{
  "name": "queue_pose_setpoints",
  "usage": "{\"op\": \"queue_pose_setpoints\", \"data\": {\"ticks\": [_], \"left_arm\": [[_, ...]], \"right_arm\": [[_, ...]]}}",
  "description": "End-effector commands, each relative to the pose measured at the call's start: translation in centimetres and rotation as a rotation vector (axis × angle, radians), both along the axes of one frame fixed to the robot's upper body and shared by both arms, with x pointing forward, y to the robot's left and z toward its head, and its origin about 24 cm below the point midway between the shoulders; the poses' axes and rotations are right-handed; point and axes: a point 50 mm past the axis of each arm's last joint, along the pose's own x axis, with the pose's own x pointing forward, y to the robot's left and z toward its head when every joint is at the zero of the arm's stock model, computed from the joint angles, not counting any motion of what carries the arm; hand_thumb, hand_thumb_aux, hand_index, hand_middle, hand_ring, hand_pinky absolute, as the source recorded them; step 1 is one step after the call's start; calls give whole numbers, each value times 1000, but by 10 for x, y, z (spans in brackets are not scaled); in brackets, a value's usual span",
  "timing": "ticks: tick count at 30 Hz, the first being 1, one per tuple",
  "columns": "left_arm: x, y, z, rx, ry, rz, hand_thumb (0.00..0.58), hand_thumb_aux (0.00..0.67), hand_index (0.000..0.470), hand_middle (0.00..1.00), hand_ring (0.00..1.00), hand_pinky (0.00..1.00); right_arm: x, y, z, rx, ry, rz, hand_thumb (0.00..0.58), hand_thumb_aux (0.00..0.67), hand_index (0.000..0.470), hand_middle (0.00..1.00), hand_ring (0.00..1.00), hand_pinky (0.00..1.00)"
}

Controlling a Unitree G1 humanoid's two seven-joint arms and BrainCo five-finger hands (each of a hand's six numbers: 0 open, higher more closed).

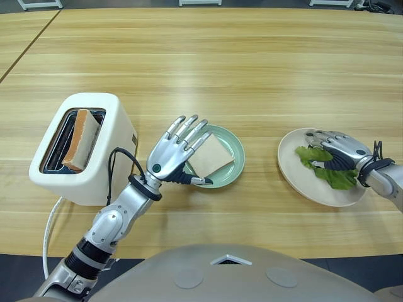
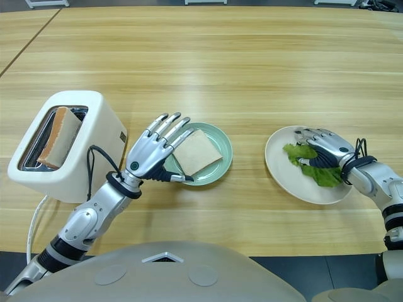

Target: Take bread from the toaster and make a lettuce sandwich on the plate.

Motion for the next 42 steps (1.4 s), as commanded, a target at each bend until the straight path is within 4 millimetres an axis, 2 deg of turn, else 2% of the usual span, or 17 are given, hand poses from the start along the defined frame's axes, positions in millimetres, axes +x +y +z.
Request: {"op": "queue_pose_setpoints", "data": {"ticks": [1, 2, 6, 8, 10, 13, 15, 20, 21, 22, 23, 28, 35, 36, 37, 38, 42], "left_arm": [[-2, 12, 8, -77, 17, 34, 36, 21, 15, 0, 0, 0], [-2, 14, 9, -87, 19, 40, 62, 37, 26, 0, 0, 0], [-1, 19, 11, -100, 25, 59, 87, 53, 37, 0, 0, 0], [-1, 21, 11, -109, 27, 67, 92, 55, 39, 0, 0, 0], [-1, 22, 14, -137, 29, 73, 104, 63, 44, 0, 0, 0], [-2, 24, 17, -202, 43, 75, 132, 81, 57, 0, 0, 0], [-3, 27, 21, -256, 53, 77, 120, 74, 52, 0, 0, 0], [-5, 30, 33, -383, 56, 54, 120, 74, 52, 0, 0, 0], [-6, 30, 36, -418, 60, 43, 108, 66, 46, 0, 0, 0], [-6, 30, 38, -476, 76, 30, 66, 39, 28, 0, 0, 0], [-6, 31, 42, -536, 85, 17, 0, 0, 0, 0, 0, 0], [-12, 43, 64, -791, 127, -34, 0, 0, 0, 0, 0, 0], [-22, 54, 81, -888, 157, -53, 0, 0, 0, 0, 0, 0], [-23, 54, 82, -885, 159, -54, 0, 0, 0, 0, 0, 0], [-24, 55, 84, -879, 161, -55, 0, 0, 0, 0, 0, 0], [-26, 54, 85, -870, 162, -58, 0, 0, 0, 0, 0, 0], [-33, 58, 95, -824, 139, -50, 0, 0, 0, 0, 0, 0]], "right_arm": [[-1, -1, 0, 5, 17, 13, 580, 670, 470, 0, 0, 0], [-1, 0, 0, 21, 16, 20, 580, 670, 470, 0, 0, 0], [1, 9, 5, 106, -14, 51, 580, 670, 470, 0, 0, 0], [4, 14, 13, 163, -48, 68, 580, 670, 470, 0, 0, 0], [8, 29, 25, 262, -91, 123, 580, 670, 470, 0, 0, 0], [17, 66, 47, 395, -101, 275, 580, 670, 470, 0, 0, 0], [26, 98, 58, 454, -66, 398, 580, 670, 470, 0, 0, 0], [45, 173, 69, 552, 105, 661, 580, 670, 470, 0, 0, 0], [49, 186, 69, 564, 137, 698, 580, 670, 470, 0, 0, 0], [52, 198, 68, 570, 165, 730, 580, 670, 470, 0, 0, 0], [56, 209, 67, 568, 186, 755, 580, 670, 470, 0, 0, 0], [64, 251, 47, 491, 228, 828, 580, 670, 470, 0, 0, 0], [65, 269, 22, 378, 194, 843, 580, 670, 470, 0, 0, 0], [65, 270, 19, 359, 186, 842, 558, 539, 378, 0, 0, 0], [66, 270, 17, 344, 174, 843, 503, 426, 299, 0, 0, 0], [66, 270, 17, 338, 154, 844, 0, 0, 0, 0, 0, 0], [68, 268, 35, 359, 38, 853, 0, 0, 0, 0, 0, 0]]}}
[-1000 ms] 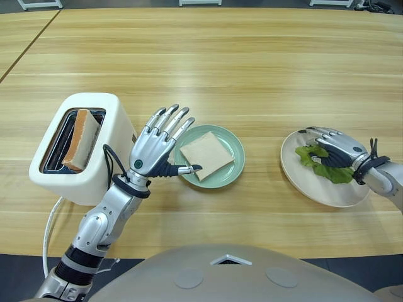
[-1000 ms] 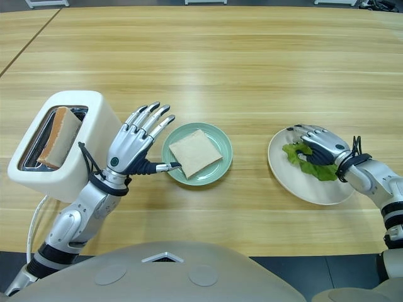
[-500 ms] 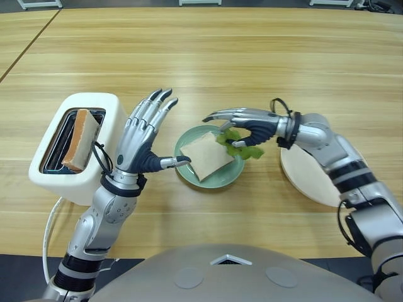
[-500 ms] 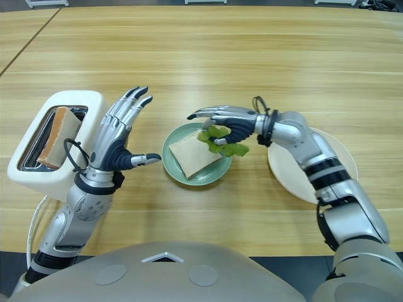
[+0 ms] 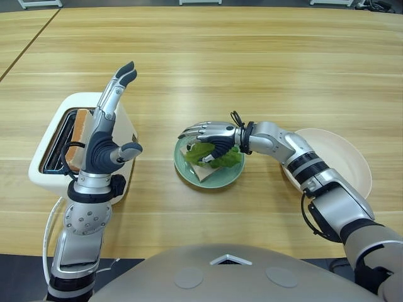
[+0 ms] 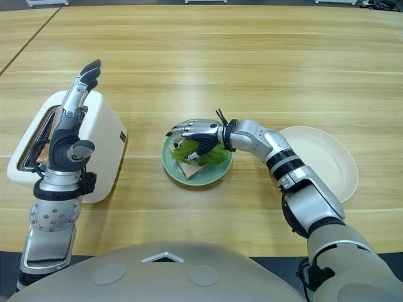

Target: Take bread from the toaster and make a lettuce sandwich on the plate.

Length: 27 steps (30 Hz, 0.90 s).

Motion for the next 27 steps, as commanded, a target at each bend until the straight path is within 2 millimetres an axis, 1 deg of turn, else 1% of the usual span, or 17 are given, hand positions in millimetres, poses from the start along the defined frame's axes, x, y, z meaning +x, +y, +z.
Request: {"op": "queue_pose_setpoints", "data": {"ticks": [1, 4, 5, 6, 8, 11, 13, 15, 17, 18, 19, 21, 23, 24, 25, 26, 27], "left_arm": [[-8, 6, 11, 49, -14, 28, 0, 0, 0, 0, 0, 0], [-15, 13, 20, 163, -31, 93, 0, 0, 0, 0, 0, 0], [-16, 18, 21, 226, -21, 139, 0, 0, 0, 0, 0, 0], [-16, 27, 20, 301, -7, 205, 0, 0, 0, 0, 0, 0], [-18, 51, 18, 483, 33, 393, 0, 0, 0, 0, 0, 0], [-26, 84, 8, 652, 165, 611, 0, 0, 0, 0, 0, 0], [-33, 102, -7, 710, 300, 702, 0, 0, 0, 0, 0, 0], [-38, 110, -20, 715, 399, 732, 0, 0, 0, 0, 0, 0], [-41, 111, -28, 705, 452, 735, 0, 0, 0, 0, 0, 0], [-41, 111, -31, 697, 472, 734, 83, 50, 35, 0, 0, 0], [-42, 111, -35, 689, 493, 730, 132, 81, 57, 0, 0, 0], [-41, 110, -43, 662, 533, 703, 194, 123, 87, 0, 0, 0], [-40, 108, -49, 647, 560, 675, 328, 229, 160, 0, 0, 0], [-39, 106, -50, 636, 561, 660, 458, 363, 254, 0, 0, 0], [-38, 105, -50, 631, 556, 653, 531, 476, 334, 0, 0, 0], [-38, 104, -50, 626, 547, 649, 580, 670, 470, 0, 0, 0], [-38, 104, -47, 621, 528, 653, 580, 670, 470, 0, 0, 0]], "right_arm": [[5, -2, 27, 70, -119, -10, 0, 0, 0, 0, 0, 0], [5, -9, 47, 137, -194, -37, 0, 0, 0, 0, 0, 0], [5, -13, 54, 159, -214, -54, 0, 0, 0, 0, 0, 0], [4, -19, 58, 179, -226, -76, 0, 0, 0, 0, 0, 0], [2, -32, 63, 220, -230, -125, 0, 0, 0, 0, 0, 0], [-8, -52, 54, 258, -176, -185, 0, 0, 0, 0, 0, 0], [-19, -66, 43, 270, -121, -229, 0, 0, 0, 0, 0, 0], [-28, -74, 37, 275, -94, -251, 0, 0, 0, 0, 0, 0], [-34, -78, 37, 294, -84, -263, 0, 0, 0, 0, 0, 0], [-36, -81, 37, 305, -82, -271, 0, 0, 0, 0, 0, 0], [-37, -83, 37, 312, -81, -281, 0, 0, 0, 0, 0, 0], [-38, -87, 36, 317, -77, -300, 0, 0, 0, 0, 0, 0], [-39, -89, 35, 315, -73, -311, 0, 0, 0, 0, 0, 0], [-39, -90, 34, 313, -73, -314, 0, 0, 0, 0, 0, 0], [-39, -91, 34, 311, -72, -316, 0, 0, 0, 0, 0, 0], [-39, -91, 34, 310, -72, -318, 0, 0, 0, 0, 0, 0], [-39, -91, 33, 308, -72, -319, 0, 0, 0, 0, 0, 0]]}}
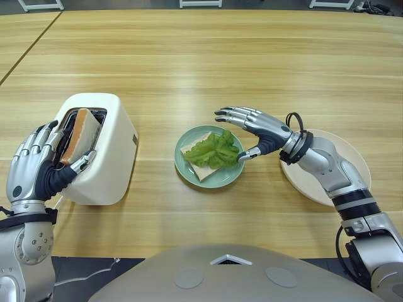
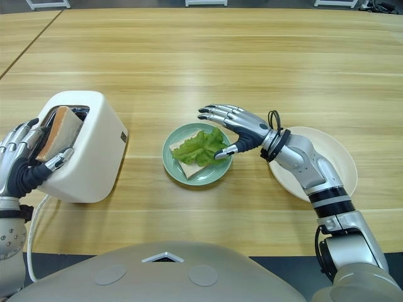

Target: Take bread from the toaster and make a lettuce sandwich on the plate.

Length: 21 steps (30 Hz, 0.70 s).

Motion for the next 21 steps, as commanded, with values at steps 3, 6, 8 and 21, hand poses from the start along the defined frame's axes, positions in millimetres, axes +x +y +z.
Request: {"op": "queue_pose_setpoints", "data": {"ticks": [3, 6, 8, 21], "left_arm": [[-1, 1, 3, -34, -41, -15, 580, 670, 470, 0, 0, 0], [0, 2, 15, -18, -124, -36, 580, 670, 470, 0, 0, 0], [1, 7, 25, 8, -203, -38, 580, 670, 470, 0, 0, 0], [59, -74, 90, 65, -547, -517, 580, 670, 470, 0, 0, 0]], "right_arm": [[-1, -4, -3, -25, 12, -17, 0, 0, 0, 0, 0, 0], [-1, -4, -4, -24, 13, -20, 0, 0, 0, 0, 0, 0], [-2, -5, -5, -20, 14, -26, 0, 0, 0, 0, 0, 0], [2, -28, 1, 51, -15, -163, 0, 0, 0, 0, 0, 0]]}}
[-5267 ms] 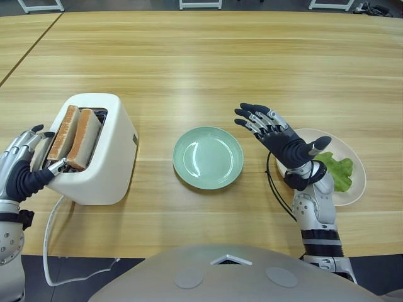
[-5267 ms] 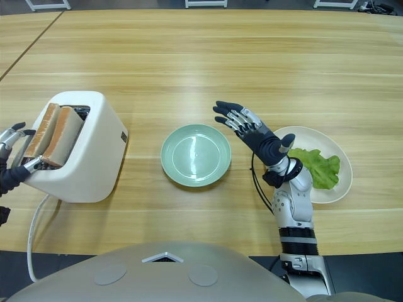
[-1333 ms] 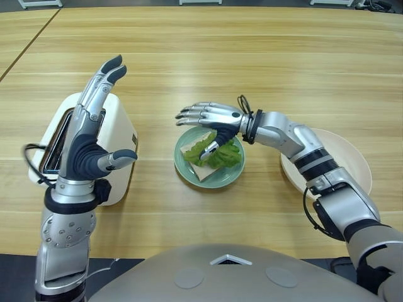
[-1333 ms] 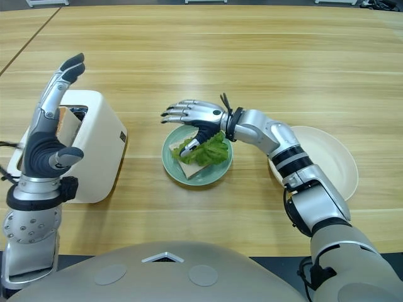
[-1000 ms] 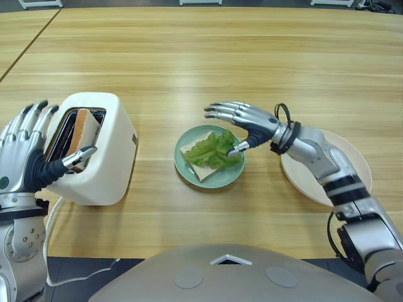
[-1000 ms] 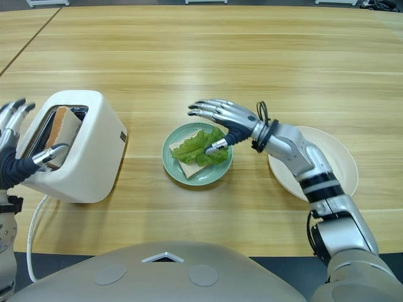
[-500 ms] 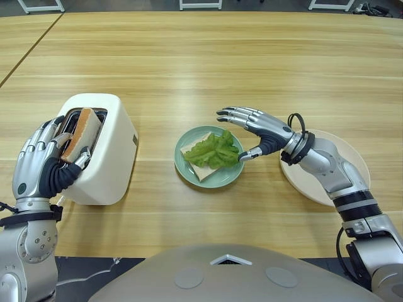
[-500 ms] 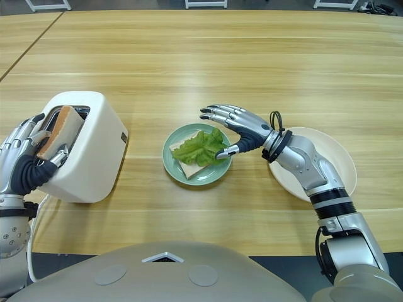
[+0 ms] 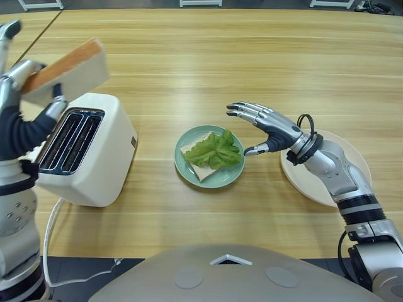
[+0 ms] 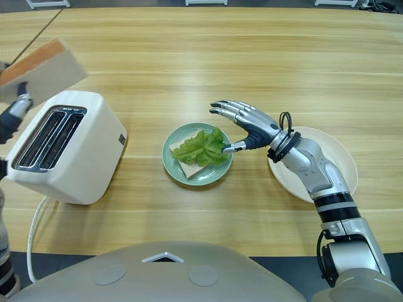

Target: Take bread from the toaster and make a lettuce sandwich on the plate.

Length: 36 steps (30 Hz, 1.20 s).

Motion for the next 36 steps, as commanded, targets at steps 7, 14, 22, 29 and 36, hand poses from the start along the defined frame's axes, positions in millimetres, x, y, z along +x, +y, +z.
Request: {"op": "queue_pose_setpoints", "data": {"ticks": [7, 14, 22, 29, 36], "left_arm": [[61, -93, -58, 54, 168, -386, 580, 670, 470, 0, 0, 0], [76, -119, -108, 135, 200, -429, 580, 670, 470, 0, 0, 0], [70, -140, -144, 159, 230, -478, 580, 670, 470, 0, 0, 0], [64, -131, -175, 280, 282, -421, 580, 670, 470, 0, 0, 0], [44, -125, -187, 276, 345, -411, 0, 0, 0, 0, 0, 0]], "right_arm": [[7, -23, 4, 40, -25, -129, 0, 0, 0, 0, 0, 0], [9, -24, -2, 45, -15, -143, 0, 0, 0, 0, 0, 0], [10, -21, -7, 39, 0, -133, 0, 0, 0, 0, 0, 0], [8, -18, -11, 30, 14, -114, 0, 0, 0, 0, 0, 0], [6, -14, -14, 14, 29, -86, 0, 0, 0, 0, 0, 0]]}}
